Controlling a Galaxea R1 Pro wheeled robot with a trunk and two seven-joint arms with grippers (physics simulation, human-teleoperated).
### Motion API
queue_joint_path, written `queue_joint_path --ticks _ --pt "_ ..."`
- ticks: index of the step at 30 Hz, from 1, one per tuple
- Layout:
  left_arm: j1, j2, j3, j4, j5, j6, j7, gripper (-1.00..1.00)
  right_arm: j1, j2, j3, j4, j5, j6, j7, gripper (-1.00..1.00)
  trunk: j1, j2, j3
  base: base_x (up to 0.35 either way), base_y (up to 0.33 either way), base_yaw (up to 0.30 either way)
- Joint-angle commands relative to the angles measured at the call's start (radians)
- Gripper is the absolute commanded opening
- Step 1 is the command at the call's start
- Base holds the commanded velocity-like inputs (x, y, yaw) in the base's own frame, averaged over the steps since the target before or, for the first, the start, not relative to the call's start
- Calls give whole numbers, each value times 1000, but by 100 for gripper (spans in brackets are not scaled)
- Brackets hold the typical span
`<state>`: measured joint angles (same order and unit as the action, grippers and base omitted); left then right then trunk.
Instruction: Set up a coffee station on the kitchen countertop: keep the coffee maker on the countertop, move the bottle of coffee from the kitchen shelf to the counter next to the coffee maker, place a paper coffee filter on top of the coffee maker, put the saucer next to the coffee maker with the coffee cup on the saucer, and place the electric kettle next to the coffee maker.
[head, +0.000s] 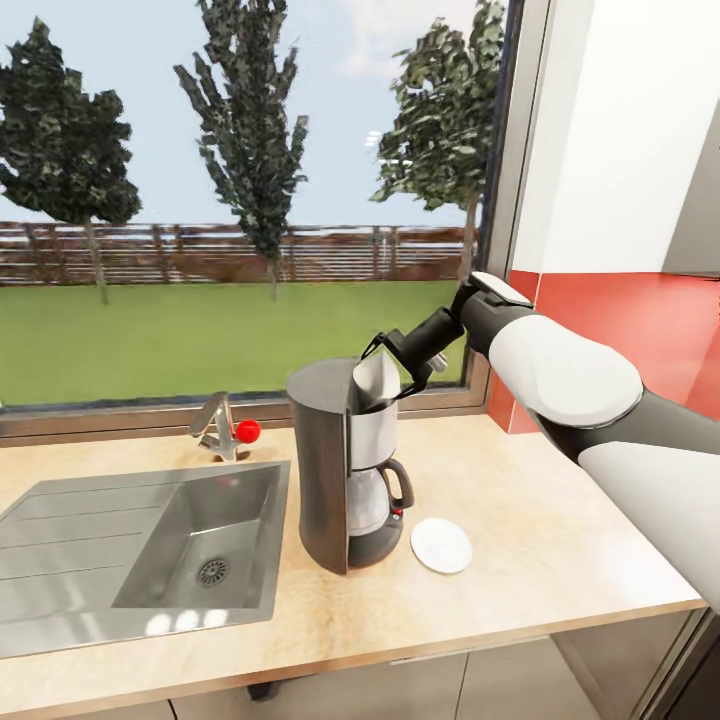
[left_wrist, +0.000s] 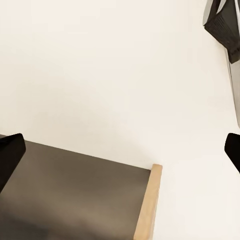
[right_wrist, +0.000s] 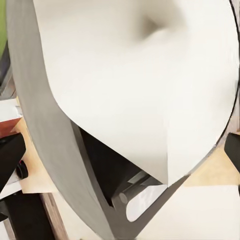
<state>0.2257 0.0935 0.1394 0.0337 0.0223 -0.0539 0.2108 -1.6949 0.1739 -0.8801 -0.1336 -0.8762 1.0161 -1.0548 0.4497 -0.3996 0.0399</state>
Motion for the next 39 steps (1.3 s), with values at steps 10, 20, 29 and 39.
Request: queue_joint_path --ticks 10,20,29,39 --pt "0 1 5 2 2 -4 1 100 1 1 3 -3 -11 5 -10 100 0 0 0 0 -240 0" --pt "0 2 3 2 3 -3 1 100 13 1 3 3 -12 7 -10 100 0 0 0 -97 -244 0" --pt "-3 6 -2 -25 2 -10 1 100 49 1 7 4 2 8 -9 100 0 0 0 -308 -74 0" --pt "-11 11 -8 -122 -9 -11 12 100 120 1 13 9 275 6 -2 100 0 0 0 -339 -1 0"
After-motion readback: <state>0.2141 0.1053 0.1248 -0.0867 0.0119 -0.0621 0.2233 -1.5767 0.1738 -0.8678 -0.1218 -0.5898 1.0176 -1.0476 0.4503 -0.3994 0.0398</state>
